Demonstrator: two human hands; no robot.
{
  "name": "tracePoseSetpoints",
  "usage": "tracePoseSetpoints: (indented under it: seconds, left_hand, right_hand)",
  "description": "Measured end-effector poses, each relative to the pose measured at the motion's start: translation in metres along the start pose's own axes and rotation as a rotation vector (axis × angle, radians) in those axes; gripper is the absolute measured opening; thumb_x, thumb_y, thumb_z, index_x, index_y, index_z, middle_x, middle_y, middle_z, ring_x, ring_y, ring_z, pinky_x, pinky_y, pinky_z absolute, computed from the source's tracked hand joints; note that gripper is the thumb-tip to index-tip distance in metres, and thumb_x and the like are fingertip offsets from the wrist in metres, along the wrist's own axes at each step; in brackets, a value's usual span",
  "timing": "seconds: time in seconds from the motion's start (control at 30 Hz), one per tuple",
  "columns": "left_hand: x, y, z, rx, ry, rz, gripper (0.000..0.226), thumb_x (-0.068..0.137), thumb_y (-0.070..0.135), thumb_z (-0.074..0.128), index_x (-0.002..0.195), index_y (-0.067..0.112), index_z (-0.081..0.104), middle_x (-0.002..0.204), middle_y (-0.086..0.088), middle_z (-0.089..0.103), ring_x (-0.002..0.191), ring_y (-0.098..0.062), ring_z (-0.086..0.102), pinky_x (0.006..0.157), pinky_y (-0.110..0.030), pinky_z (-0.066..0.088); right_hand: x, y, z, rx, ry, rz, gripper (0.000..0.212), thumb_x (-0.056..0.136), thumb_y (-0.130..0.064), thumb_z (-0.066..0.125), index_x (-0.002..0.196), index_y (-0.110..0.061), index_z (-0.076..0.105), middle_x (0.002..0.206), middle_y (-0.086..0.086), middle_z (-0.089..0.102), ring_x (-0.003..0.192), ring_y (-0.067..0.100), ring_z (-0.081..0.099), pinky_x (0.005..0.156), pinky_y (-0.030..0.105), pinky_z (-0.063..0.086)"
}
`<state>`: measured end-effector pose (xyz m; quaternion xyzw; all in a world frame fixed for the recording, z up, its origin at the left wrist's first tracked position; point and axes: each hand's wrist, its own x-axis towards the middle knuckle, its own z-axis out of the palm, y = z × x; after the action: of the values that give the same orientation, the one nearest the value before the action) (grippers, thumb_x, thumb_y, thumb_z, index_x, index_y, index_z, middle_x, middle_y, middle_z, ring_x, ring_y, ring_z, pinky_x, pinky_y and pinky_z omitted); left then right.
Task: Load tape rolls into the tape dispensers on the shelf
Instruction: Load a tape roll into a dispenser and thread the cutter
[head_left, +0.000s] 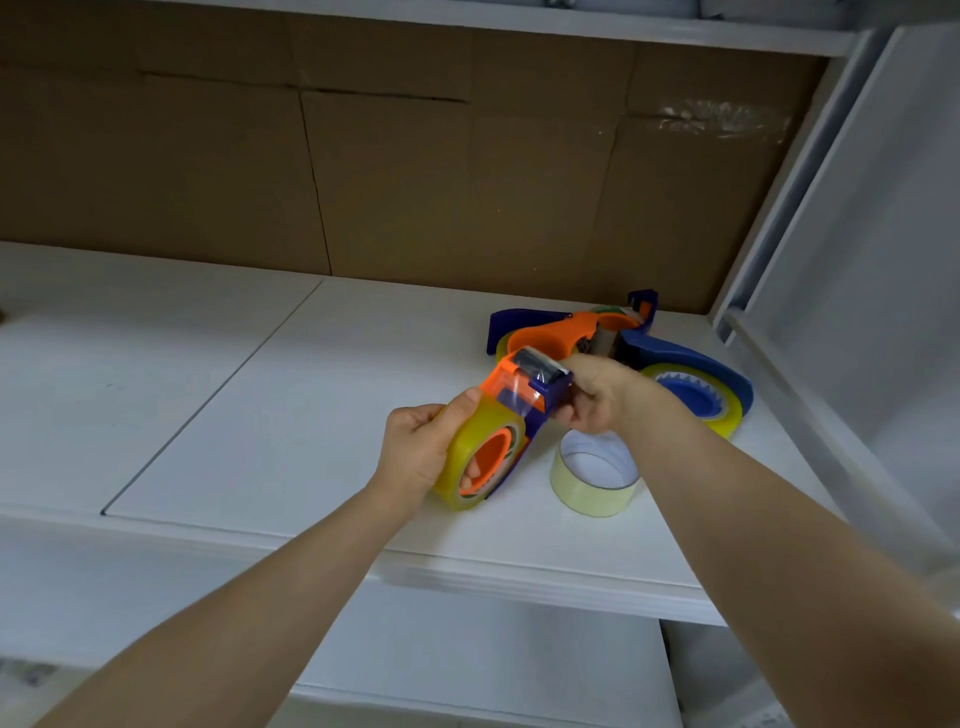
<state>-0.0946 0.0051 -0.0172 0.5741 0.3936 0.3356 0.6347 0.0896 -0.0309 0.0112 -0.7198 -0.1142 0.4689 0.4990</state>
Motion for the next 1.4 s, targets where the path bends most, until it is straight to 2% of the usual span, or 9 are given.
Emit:
tracePoseSetpoints:
  seconds: [0.33,0.43,0.53,0.63,0.8,1.07,1.17,1.23,1.4]
  left_hand:
    - [0.005,0.026,-0.001,-0.184,0.057,0.04,0.037,0.083,0.034,0.065,0.058,0.007,0.065,0.042,-0.008,0.06,0.03,-0.017,0.053,0.039,-0.02,0.048]
    - [0.006,0.033,-0.002,-0.172,0.043,0.066,0.034,0.084,0.035,0.064,0.064,0.008,0.067,0.045,-0.005,0.063,0.033,-0.014,0.055,0.043,-0.02,0.05]
    - [0.003,0.034,-0.001,-0.142,0.024,0.072,0.035,0.085,0.035,0.062,0.064,0.008,0.066,0.042,-0.003,0.062,0.033,-0.013,0.055,0.042,-0.018,0.05]
    - [0.001,0.035,0.003,-0.119,0.025,0.073,0.036,0.086,0.035,0.062,0.063,0.006,0.066,0.041,-0.003,0.061,0.032,-0.013,0.055,0.042,-0.018,0.05]
    - [0.0,0.038,0.011,-0.125,0.046,0.081,0.039,0.085,0.035,0.064,0.059,0.006,0.064,0.038,-0.004,0.058,0.03,-0.014,0.053,0.041,-0.018,0.049]
    - [0.005,0.037,0.017,-0.108,0.07,0.085,0.039,0.082,0.039,0.066,0.063,0.005,0.064,0.039,-0.002,0.059,0.032,-0.012,0.055,0.043,-0.019,0.049]
    - [0.008,0.039,0.026,-0.179,0.098,0.051,0.036,0.081,0.04,0.067,0.065,0.007,0.063,0.045,-0.004,0.061,0.038,-0.014,0.057,0.048,-0.022,0.051]
    - [0.012,0.045,0.033,-0.288,0.148,-0.006,0.034,0.079,0.041,0.068,0.078,0.008,0.062,0.058,-0.007,0.062,0.048,-0.017,0.058,0.058,-0.025,0.052]
    - [0.014,0.057,0.066,-0.426,-0.064,-0.07,0.04,0.086,0.045,0.057,0.088,0.007,0.066,0.053,-0.008,0.062,0.051,-0.02,0.059,0.061,-0.03,0.056]
  right_hand:
    - [-0.006,-0.008,0.019,0.374,-0.182,-0.009,0.037,0.095,-0.008,0.037,0.059,-0.015,0.042,0.032,-0.005,0.042,0.021,0.003,0.029,0.024,0.011,0.014]
    - [-0.007,-0.014,0.017,-0.016,0.01,-0.226,0.032,0.091,0.0,0.036,0.064,-0.016,0.044,0.05,0.001,0.051,0.038,0.009,0.04,0.034,0.016,0.031]
    - [-0.015,-0.032,0.006,0.107,0.147,-0.436,0.016,0.093,-0.011,0.048,0.083,-0.011,0.06,0.086,0.008,0.062,0.068,0.018,0.058,0.067,0.031,0.052]
    - [-0.025,-0.039,0.006,0.062,-0.017,-0.459,0.033,0.09,-0.035,0.057,0.105,-0.007,0.065,0.091,0.008,0.068,0.079,0.022,0.065,0.07,0.033,0.054]
    - [-0.032,-0.035,0.021,0.114,0.085,-0.456,0.009,0.089,-0.022,0.06,0.088,-0.013,0.059,0.084,0.009,0.064,0.079,0.026,0.062,0.077,0.041,0.053]
    - [-0.041,-0.026,0.012,0.381,-0.079,-0.383,0.014,0.093,-0.021,0.056,0.096,-0.007,0.059,0.094,0.012,0.066,0.081,0.023,0.064,0.052,0.03,0.056]
    - [-0.043,-0.02,-0.002,0.464,-0.163,-0.351,0.041,0.091,-0.042,0.054,0.109,-0.007,0.061,0.109,0.014,0.068,0.098,0.026,0.066,0.075,0.036,0.058]
    - [-0.048,-0.01,-0.011,0.319,-0.205,-0.349,0.055,0.086,-0.052,0.054,0.119,-0.009,0.059,0.117,0.014,0.066,0.107,0.029,0.064,0.09,0.041,0.053]
    - [-0.057,0.005,-0.026,-0.084,-0.086,-0.527,0.051,0.074,-0.017,0.075,0.119,-0.015,0.054,0.113,0.01,0.068,0.105,0.027,0.065,0.093,0.048,0.052]
